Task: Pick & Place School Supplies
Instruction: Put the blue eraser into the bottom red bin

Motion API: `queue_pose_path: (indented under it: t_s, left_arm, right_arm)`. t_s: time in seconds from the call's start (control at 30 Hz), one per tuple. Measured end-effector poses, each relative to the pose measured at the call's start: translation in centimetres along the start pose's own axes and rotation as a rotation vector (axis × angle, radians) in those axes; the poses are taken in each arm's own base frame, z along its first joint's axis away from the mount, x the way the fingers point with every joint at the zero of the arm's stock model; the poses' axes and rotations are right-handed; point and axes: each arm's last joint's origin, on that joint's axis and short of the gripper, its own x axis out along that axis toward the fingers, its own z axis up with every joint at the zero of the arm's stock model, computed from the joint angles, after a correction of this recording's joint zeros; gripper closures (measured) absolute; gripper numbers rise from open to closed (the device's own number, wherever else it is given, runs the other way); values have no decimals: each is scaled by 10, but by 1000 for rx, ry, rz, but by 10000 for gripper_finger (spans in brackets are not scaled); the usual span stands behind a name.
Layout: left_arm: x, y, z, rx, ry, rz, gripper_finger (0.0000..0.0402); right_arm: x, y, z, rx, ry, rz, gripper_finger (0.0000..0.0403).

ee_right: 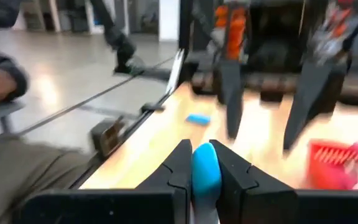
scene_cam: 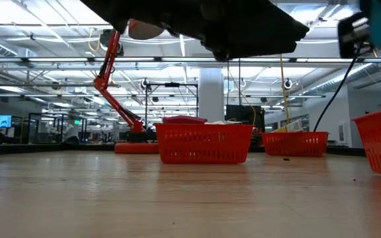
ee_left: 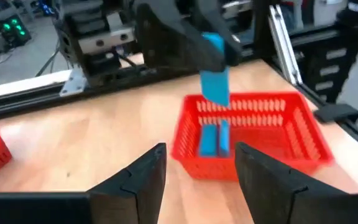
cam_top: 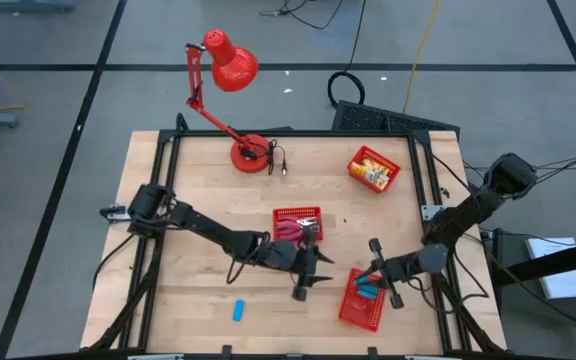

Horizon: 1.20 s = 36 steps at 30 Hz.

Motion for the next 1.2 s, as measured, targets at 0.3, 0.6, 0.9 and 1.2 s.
queue_pose_path:
  t_s: [0.3, 0.6, 0.9, 1.2]
  left_arm:
    - [-11, -29, 4, 54, 82, 31, 241]
    - [-31, -33, 22, 66, 118, 131, 247]
    - [-44, -42, 25, 69, 188, 208, 247]
    - [-59, -57, 23, 89, 271, 316, 247]
  right_arm:
    - [-8, 21, -18, 169, 145, 121, 377]
    - [17, 29, -50, 215, 345, 116, 377]
    - [20, 33, -60, 217, 370, 136, 243]
    - [29, 42, -43, 139, 300, 174, 148]
